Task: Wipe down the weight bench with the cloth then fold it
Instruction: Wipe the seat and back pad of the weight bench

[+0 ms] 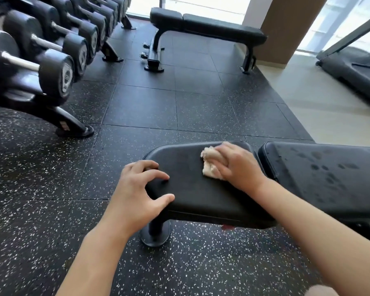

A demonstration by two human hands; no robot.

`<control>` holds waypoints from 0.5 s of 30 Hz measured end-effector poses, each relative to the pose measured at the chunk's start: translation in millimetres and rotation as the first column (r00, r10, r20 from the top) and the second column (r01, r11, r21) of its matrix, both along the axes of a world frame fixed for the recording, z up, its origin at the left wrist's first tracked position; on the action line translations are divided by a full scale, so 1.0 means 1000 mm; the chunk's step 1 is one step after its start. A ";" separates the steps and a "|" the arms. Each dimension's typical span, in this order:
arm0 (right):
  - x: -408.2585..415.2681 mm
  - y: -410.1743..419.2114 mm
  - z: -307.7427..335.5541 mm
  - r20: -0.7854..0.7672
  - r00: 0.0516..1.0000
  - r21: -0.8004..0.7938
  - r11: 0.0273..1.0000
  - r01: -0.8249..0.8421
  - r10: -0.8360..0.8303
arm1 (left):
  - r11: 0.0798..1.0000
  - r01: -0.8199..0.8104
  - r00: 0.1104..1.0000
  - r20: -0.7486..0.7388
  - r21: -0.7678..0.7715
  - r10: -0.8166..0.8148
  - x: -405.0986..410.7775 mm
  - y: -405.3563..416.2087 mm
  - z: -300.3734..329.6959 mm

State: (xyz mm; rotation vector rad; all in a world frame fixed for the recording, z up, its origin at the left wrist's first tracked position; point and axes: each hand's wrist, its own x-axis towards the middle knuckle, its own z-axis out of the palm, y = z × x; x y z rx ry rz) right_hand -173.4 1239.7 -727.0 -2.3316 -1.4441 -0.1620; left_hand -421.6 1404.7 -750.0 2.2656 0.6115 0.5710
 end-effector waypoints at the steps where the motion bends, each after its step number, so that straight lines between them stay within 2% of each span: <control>1: 0.010 0.013 0.001 -0.009 0.998 -0.003 0.998 0.062 -0.063 | 1.000 0.000 1.000 -0.004 -0.002 0.000 0.001 -0.001 0.000; 5: 0.018 0.055 -0.005 -0.035 0.969 0.026 0.969 0.246 -0.245 | 1.000 -0.009 1.000 -0.006 -0.003 0.009 0.002 -0.007 0.001; 7: 0.005 0.062 -0.002 -0.040 0.960 0.040 0.960 0.277 -0.275 | 1.000 -0.006 1.000 -0.006 -0.015 0.006 0.001 -0.006 0.003; 9: -0.017 0.062 0.005 -0.074 0.974 0.056 0.974 0.218 -0.213 | 0.998 -0.015 1.000 0.013 -0.059 0.016 0.001 -0.001 0.006; 12: -0.063 0.052 0.008 -0.080 0.997 0.102 0.995 0.019 -0.011 | 0.980 -0.091 0.991 0.082 -0.177 0.106 0.003 0.007 0.012; 15: -0.086 0.024 0.000 -0.071 0.987 0.067 0.988 -0.142 0.146 | 0.992 -0.092 0.992 0.078 -0.082 0.099 0.013 0.002 0.013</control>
